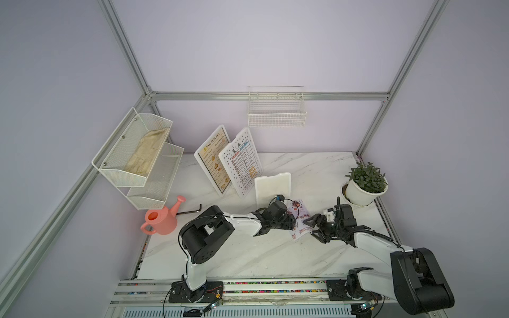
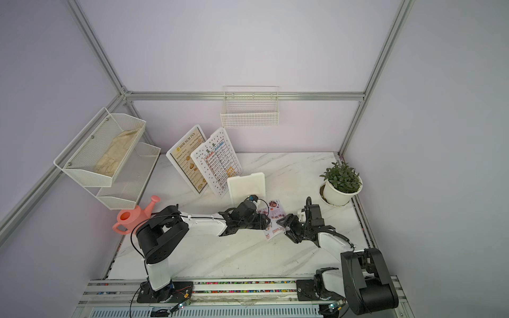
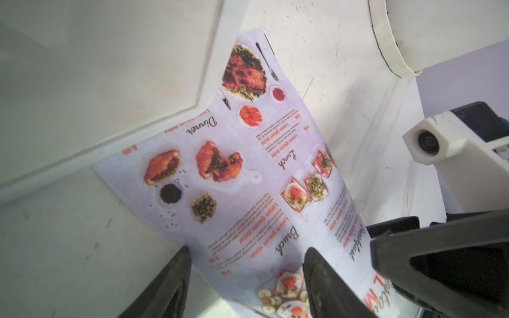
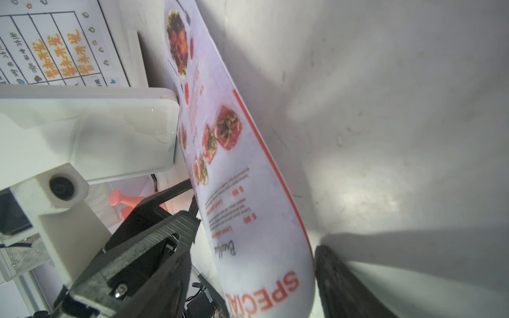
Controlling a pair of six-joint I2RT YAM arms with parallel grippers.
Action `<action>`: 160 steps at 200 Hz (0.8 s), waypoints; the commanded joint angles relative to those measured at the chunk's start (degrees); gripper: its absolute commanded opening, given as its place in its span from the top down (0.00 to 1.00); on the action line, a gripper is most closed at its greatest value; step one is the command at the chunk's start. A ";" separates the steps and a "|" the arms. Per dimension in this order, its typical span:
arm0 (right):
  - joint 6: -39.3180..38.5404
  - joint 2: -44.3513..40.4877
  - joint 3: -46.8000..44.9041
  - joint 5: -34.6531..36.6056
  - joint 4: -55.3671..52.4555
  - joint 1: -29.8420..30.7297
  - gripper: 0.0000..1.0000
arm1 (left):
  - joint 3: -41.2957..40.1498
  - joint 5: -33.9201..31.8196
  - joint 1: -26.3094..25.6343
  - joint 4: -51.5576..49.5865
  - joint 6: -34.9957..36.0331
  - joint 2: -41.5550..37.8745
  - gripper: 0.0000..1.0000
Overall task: Insert the menus into the narrow rack
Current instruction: Pick up the menu from the center of the board.
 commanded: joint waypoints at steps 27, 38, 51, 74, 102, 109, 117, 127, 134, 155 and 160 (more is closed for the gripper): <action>9.73 0.89 -5.35 0.60 7.62 -0.03 0.24 | -0.86 1.36 -0.28 -6.63 -0.74 3.30 0.34; 10.87 1.44 -5.57 0.49 9.85 0.03 0.24 | -0.94 1.37 -0.20 -6.51 -0.83 3.23 0.34; 12.12 1.81 -5.62 0.34 12.29 -0.03 0.24 | -1.02 1.37 -0.15 -6.53 -0.76 3.20 0.34; 14.39 1.33 -5.48 0.39 16.94 0.01 0.24 | -1.11 1.35 -0.20 -6.49 -0.74 3.15 0.34; 16.79 -1.08 -5.40 0.83 20.47 0.02 0.24 | -1.03 1.29 -0.17 -6.52 -0.83 3.15 0.34; 16.87 -2.21 -5.39 1.29 20.09 0.01 0.24 | -1.02 1.20 -0.20 -6.50 -0.83 3.12 0.34; 16.83 -3.46 -5.48 2.08 19.66 -0.04 0.24 | -1.02 1.12 -0.19 -6.51 -0.89 3.06 0.34; 16.84 -4.94 -5.72 2.90 18.92 -0.02 0.24 | -1.02 1.11 -0.20 -6.54 -0.85 3.09 0.34; 16.90 -5.72 -5.97 3.30 18.72 0.03 0.24 | -1.02 1.05 -0.20 -6.52 -0.89 3.01 0.34; 17.55 -7.27 -6.79 4.11 18.99 -0.02 0.24 | -1.11 1.08 -0.20 -6.63 -0.84 2.92 0.34; 17.76 -7.53 -6.93 4.17 18.98 -0.03 0.24 | -1.11 1.06 -0.20 -6.66 -0.83 2.90 0.34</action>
